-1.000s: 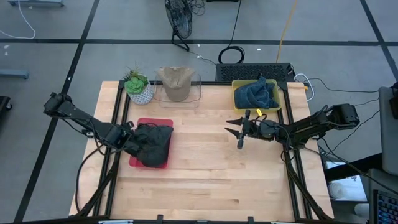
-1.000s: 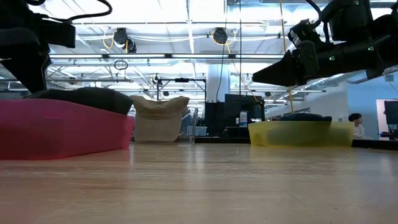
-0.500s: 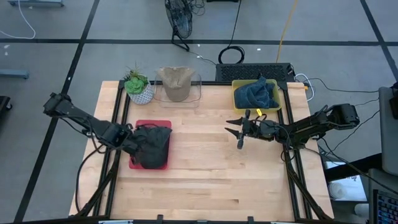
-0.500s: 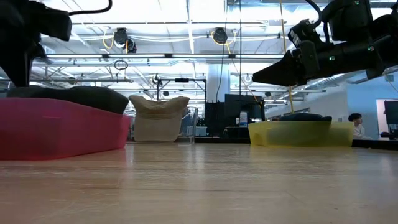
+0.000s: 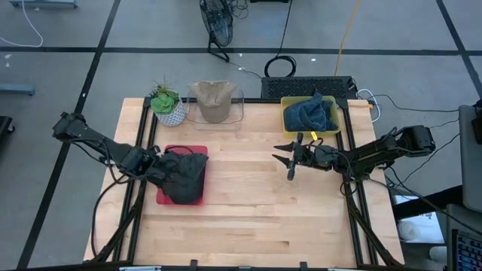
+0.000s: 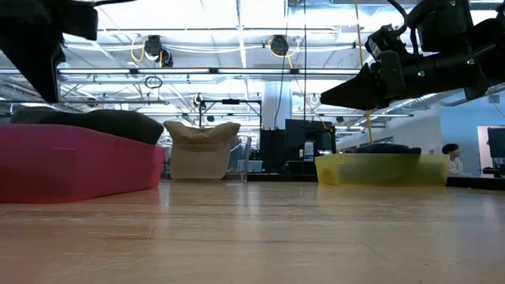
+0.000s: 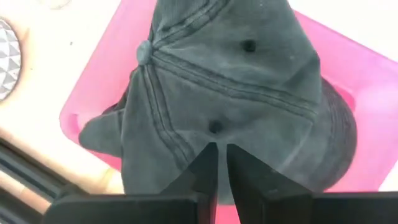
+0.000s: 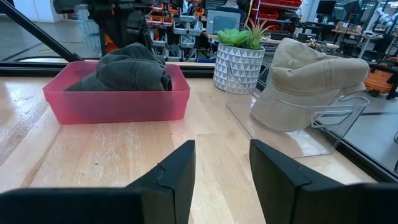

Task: Pick & Place hat
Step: Put the black cap into the red bin

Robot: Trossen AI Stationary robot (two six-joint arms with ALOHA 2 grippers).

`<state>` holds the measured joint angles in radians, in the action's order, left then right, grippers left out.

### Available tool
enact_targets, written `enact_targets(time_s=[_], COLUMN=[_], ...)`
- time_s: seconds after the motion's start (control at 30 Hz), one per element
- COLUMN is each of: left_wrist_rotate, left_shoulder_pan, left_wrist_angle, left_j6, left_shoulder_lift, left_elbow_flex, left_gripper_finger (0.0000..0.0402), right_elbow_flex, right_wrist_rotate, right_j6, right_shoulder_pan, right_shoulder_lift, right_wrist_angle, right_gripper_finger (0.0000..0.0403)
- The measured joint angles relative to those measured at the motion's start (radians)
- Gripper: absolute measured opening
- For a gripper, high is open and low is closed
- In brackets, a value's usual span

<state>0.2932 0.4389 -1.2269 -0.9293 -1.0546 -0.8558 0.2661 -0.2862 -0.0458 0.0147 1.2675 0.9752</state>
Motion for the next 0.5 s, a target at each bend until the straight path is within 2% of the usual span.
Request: enact_targets(time_s=[0.17,0.37,0.5], left_wrist_rotate=[0.002,0.027,0.033], left_shoulder_pan=[0.0,0.0,0.0], left_wrist_angle=[0.086,0.162,0.248], left_j6=[-0.009,-0.144,-0.157], left_shoulder_lift=[0.0,0.0,0.001], left_elbow_flex=[0.074,0.195,0.266], left_gripper_finger=[0.0047,0.0046,0.0046], right_elbow_flex=[0.0,0.0,0.0], right_wrist_rotate=[0.0,0.0,0.0], right_j6=[0.0,0.0,0.0], right_shoulder_pan=[0.0,0.0,0.0], right_shoulder_lift=[0.0,0.0,0.0], right_wrist_angle=[0.0,0.0,0.0], right_gripper_finger=[0.013,0.013,0.013])
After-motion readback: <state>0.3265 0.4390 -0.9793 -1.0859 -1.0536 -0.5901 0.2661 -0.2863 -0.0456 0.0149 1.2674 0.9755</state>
